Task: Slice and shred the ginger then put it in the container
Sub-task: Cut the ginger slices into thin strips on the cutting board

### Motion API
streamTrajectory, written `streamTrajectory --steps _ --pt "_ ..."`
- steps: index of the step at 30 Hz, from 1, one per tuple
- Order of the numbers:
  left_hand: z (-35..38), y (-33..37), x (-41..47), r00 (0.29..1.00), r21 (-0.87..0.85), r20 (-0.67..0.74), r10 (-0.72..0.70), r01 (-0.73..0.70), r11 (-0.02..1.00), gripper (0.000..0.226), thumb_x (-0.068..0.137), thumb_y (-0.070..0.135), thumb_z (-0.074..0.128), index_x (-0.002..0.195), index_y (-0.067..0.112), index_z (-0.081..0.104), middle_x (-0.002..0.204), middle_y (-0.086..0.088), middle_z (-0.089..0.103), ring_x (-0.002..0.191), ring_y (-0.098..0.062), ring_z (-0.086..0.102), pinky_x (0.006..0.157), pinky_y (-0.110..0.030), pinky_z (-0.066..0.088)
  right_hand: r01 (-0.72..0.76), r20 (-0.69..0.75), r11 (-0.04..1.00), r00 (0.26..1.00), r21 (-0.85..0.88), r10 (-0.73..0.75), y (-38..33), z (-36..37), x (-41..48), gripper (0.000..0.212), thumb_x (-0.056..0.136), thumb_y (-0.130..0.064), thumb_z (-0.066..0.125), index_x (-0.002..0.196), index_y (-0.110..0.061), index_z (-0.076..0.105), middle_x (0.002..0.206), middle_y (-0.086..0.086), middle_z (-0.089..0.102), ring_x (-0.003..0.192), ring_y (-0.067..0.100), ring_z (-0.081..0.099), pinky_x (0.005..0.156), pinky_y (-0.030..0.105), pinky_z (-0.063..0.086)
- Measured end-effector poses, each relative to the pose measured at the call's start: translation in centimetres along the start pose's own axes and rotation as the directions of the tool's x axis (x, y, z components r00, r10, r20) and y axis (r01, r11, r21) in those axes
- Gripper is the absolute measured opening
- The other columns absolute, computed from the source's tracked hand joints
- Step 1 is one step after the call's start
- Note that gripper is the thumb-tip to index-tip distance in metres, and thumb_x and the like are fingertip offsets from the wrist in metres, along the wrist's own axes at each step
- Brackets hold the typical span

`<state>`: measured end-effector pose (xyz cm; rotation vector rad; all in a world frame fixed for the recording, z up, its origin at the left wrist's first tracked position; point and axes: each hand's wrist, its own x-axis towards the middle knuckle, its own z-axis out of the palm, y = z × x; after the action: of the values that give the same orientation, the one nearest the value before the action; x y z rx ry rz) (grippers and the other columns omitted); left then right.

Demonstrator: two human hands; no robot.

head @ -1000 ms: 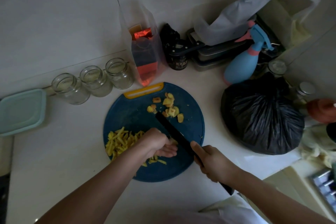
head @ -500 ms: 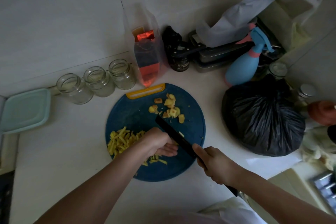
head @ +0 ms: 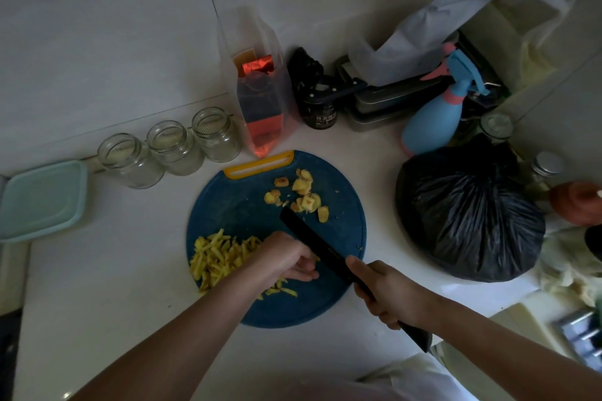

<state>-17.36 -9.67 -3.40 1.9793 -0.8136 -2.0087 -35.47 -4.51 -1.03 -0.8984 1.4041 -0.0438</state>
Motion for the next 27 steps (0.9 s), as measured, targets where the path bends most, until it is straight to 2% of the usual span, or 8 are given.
streamTrajectory --steps 14,27 --pt "0.1 -0.4 -0.2 0.999 -0.048 -0.012 0.048 -0.049 0.998 0.014 0.085 -0.012 0.058 0.099 -0.015 0.060 0.065 -0.020 0.058 0.058 -0.025 0.065 0.050 -0.024 0.055 0.007 -0.007 0.998 1.000 -0.062 -0.007 0.0 -0.2 0.3 0.057 0.097 -0.062 0.032 0.062 -0.017 0.034 0.044 -0.004 0.030 0.036 0.011 0.022 0.038 0.019 0.022" --pt "-0.1 -0.8 0.1 0.996 -0.029 -0.001 0.089 -0.089 0.996 0.015 0.087 -0.009 0.057 0.099 -0.016 0.061 0.065 -0.019 0.061 0.061 -0.025 0.067 0.056 -0.025 0.057 -0.054 0.033 0.995 0.998 -0.086 0.057 -1.0 -0.7 0.4 0.059 0.095 -0.065 0.030 0.060 -0.018 0.033 0.044 -0.003 0.029 0.035 0.012 0.021 0.037 0.017 0.022"
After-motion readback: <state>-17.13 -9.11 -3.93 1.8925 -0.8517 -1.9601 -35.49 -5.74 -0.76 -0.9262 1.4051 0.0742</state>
